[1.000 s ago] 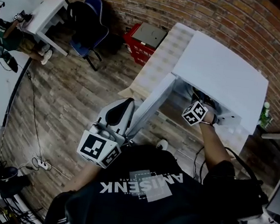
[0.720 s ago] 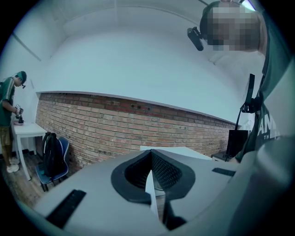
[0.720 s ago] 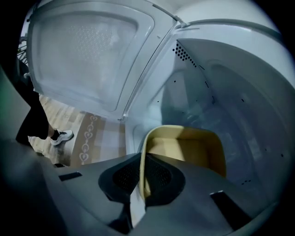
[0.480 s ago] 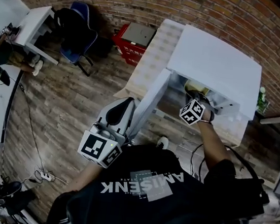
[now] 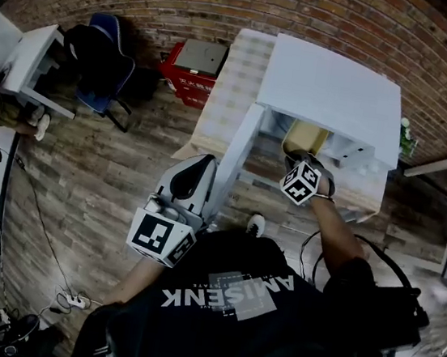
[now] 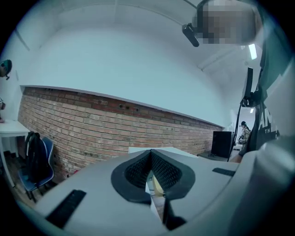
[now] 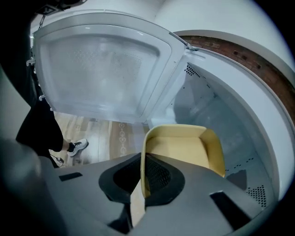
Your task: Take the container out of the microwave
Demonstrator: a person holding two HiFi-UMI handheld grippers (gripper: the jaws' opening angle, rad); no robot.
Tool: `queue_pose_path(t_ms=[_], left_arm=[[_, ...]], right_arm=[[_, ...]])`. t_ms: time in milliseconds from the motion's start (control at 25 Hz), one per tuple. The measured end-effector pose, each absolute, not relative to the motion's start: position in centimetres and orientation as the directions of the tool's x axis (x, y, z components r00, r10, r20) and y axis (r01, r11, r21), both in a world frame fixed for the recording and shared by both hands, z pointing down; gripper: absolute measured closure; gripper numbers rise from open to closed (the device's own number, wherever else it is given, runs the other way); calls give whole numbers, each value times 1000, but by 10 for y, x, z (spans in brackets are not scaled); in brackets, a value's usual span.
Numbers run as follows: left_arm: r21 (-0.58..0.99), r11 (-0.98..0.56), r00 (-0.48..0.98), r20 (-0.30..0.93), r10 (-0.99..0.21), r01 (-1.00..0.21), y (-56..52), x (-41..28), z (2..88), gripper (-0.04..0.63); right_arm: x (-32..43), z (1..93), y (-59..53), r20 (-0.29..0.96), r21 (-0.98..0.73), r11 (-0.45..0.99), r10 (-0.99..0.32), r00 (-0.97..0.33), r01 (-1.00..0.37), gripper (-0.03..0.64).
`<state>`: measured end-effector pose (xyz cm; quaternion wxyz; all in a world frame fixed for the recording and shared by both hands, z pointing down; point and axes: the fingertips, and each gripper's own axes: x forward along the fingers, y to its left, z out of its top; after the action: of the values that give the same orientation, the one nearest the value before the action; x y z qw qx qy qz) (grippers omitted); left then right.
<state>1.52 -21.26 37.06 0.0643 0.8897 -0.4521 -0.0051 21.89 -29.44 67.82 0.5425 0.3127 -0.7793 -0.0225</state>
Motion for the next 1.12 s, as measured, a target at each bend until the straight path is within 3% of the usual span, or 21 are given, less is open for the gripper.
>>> queue_pose_path(t_ms=[1120], left_arm=[[152, -759, 767, -4, -641, -633, -227, 16, 366, 583]], right_arm=[[177, 583, -176, 804, 231, 723, -519, -290, -651, 574]])
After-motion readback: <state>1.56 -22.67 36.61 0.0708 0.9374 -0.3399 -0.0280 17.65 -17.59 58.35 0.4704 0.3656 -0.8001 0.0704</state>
